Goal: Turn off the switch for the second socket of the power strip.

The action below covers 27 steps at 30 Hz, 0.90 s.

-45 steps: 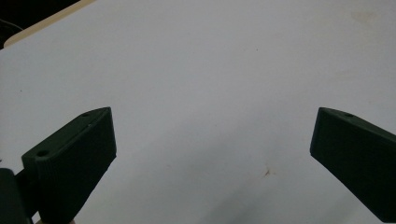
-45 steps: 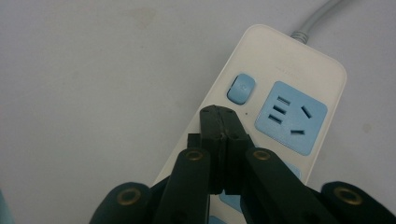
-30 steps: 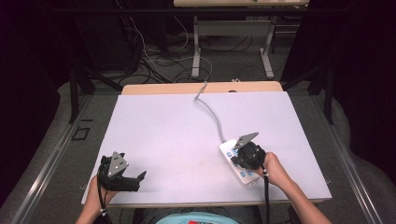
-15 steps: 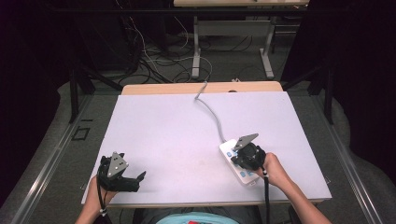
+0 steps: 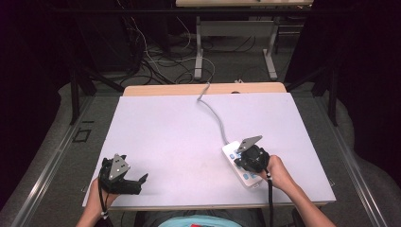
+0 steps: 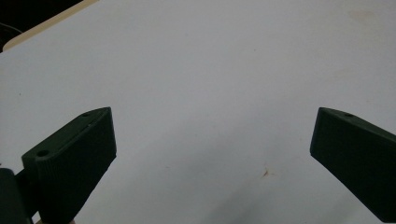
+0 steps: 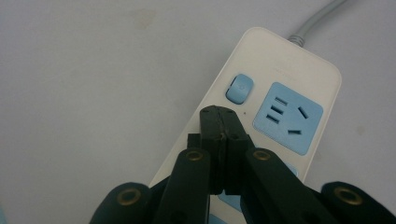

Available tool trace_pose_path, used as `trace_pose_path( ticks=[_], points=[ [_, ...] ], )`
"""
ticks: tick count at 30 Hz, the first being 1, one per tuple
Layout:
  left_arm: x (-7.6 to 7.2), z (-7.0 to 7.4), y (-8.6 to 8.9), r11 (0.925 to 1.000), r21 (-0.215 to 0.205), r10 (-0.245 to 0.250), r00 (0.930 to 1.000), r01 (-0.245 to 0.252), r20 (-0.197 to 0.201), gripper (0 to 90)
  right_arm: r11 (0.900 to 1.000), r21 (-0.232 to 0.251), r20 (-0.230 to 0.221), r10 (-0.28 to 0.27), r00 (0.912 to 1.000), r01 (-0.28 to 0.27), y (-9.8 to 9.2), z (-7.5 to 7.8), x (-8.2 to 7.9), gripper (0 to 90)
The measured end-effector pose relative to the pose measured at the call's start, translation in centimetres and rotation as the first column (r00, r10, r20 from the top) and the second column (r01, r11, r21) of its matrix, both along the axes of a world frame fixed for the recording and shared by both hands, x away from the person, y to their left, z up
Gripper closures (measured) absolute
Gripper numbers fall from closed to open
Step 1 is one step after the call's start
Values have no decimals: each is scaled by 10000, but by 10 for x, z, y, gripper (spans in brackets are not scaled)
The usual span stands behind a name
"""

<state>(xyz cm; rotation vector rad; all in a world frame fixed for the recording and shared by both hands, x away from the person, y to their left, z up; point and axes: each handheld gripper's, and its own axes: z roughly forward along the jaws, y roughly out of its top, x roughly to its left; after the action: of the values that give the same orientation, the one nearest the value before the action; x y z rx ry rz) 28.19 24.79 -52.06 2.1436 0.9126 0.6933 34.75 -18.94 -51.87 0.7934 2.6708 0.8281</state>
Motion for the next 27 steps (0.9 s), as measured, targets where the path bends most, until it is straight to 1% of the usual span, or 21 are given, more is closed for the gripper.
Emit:
trace_pose_path(
  ticks=[1, 3, 5, 6, 8, 10, 13, 14, 15, 17, 18, 20, 21, 22, 23, 24, 26, 27],
  points=[
    [0, 0, 0, 10000, 25, 3, 10000, -3, 1, 4, 10000, -5, 4, -31, 10000, 31, 0, 0, 0, 900],
    [0, 0, 0, 10000, -12, 16, 10000, -16, -12, 4, 10000, 59, 152, -23, 9999, 23, 0, -1, 1, 900],
    [1, 0, 1, 10000, 33, 4, 10000, -4, 9, 5, 9999, 95, 33, -66, 10000, 66, 0, -1, 0, 900],
    [0, -1, 0, 10000, -74, -4, 10000, 4, -92, 4, 9999, 112, 15, -32, 10000, 32, -1, -1, 0, 900],
    [0, 0, 0, 10000, -25, -16, 10000, 16, -38, 4, 9999, 116, -74, -23, 10000, 24, -1, 0, 1, 900],
    [0, 0, 0, 10000, 28, -10, 10000, 10, 16, 4, 9999, 120, 44, 85, 10000, -86, -2, -1, 2, 900],
    [-1, 0, 0, 10000, 1, 19, 10000, -19, 28, 4, 9999, 148, 95, 66, 9999, -68, -2, -1, 2, 900],
    [-1, 0, 0, 10000, -9, 29, 10000, -29, 28, 4, 9998, 138, 10, -119, 9999, 119, -2, -1, 0, 900],
    [0, 0, 0, 10000, -2, 22, 10000, -22, 20, 4, 9997, 161, 9, -168, 9999, 168, -2, -1, 0, 900],
    [0, 0, 0, 10000, 36, -12, 10000, 12, 2, 4, 9998, 206, 73, -32, 10000, 30, -2, -1, 1, 900],
    [0, 0, 0, 10000, 35, -20, 10000, 20, 4, 5, 9997, 212, -51, -76, 10000, 77, -3, 0, 1, 900],
    [0, 0, 0, 10000, 11, -32, 10000, 32, 11, 4, 9997, 238, -57, -58, 10000, 59, -3, -1, 1, 900],
    [0, 0, 0, 10000, 46, -18, 10000, 18, -4, 4, 9995, 303, 23, -61, 10000, 60, -3, -1, 1, 900],
    [0, 0, 0, 10000, -29, -48, 10000, 48, -74, 5, 9995, 310, 10, -58, 10000, 58, -3, -1, 1, 900],
    [0, 0, 0, 10000, -11, -37, 10000, 37, -43, 4, 9996, 288, -75, -23, 10000, 26, -4, -1, 1, 900],
    [0, 0, 0, 10000, 14, -35, 10000, 35, 4, 4, 9995, 325, -5, -52, 10000, 52, -4, -1, 1, 900],
    [0, 0, 0, 10000, 8, -42, 10000, 42, -25, 5, 9995, 306, 22, -52, 10000, 52, -4, -1, 1, 900],
    [0, 0, 0, 10000, -13, -49, 10000, 49, -52, 4, 9996, 283, -69, 12, 10000, -11, -4, 0, 1, 900]
  ],
)
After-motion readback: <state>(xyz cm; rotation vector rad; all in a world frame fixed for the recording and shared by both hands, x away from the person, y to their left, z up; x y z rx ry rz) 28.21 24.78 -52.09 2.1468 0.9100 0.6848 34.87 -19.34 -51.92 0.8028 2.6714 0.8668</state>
